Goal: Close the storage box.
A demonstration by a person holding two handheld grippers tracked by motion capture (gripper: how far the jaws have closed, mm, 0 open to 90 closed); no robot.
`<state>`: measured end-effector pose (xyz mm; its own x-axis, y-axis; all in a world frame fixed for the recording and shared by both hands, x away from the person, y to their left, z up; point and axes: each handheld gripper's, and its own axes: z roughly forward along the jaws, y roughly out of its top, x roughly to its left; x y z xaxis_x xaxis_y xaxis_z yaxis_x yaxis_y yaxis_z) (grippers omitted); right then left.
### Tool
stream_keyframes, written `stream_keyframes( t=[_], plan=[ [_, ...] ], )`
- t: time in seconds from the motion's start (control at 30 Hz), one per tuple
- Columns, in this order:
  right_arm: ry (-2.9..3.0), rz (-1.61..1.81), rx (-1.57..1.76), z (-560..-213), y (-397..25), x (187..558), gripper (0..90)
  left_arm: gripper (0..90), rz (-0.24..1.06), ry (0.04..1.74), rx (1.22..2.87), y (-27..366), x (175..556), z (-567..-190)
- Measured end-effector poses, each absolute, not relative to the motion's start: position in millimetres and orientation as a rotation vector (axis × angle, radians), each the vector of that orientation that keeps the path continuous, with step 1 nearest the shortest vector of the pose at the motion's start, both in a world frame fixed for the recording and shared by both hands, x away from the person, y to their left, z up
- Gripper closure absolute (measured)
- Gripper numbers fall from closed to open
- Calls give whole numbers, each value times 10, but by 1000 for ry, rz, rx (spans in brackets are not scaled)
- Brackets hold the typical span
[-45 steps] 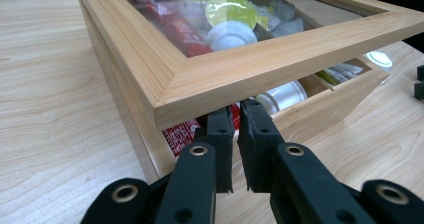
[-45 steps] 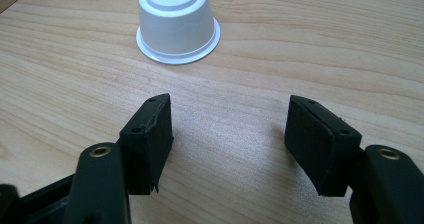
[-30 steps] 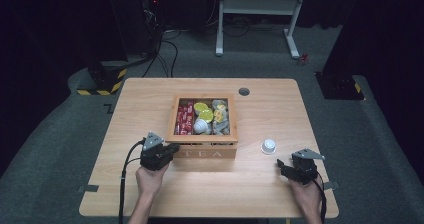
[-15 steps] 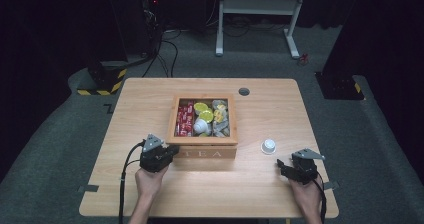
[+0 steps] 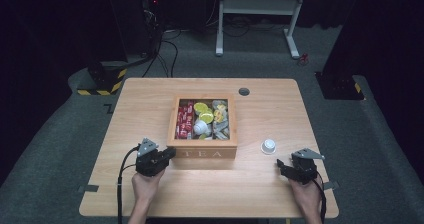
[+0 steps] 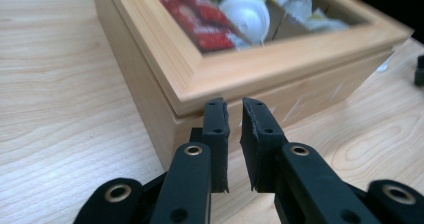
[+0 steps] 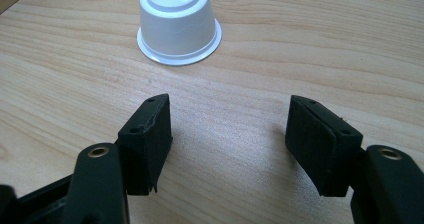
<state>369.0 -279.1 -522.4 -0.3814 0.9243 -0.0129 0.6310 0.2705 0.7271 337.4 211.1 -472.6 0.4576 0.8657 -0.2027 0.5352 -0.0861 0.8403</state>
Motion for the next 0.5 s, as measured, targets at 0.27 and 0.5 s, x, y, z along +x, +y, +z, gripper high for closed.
stream_keyframes(
  t=[0.27, 0.5],
  plan=[
    [2110, 898, 1398, -5224, -2792, 3692, 349, 798, 485, 1209, 1721, 2230, 3399, -4583],
    [2110, 898, 1398, -5224, -2792, 3692, 349, 757, 502, 1229, 1724, 2234, 3540, -4572]
  ],
)
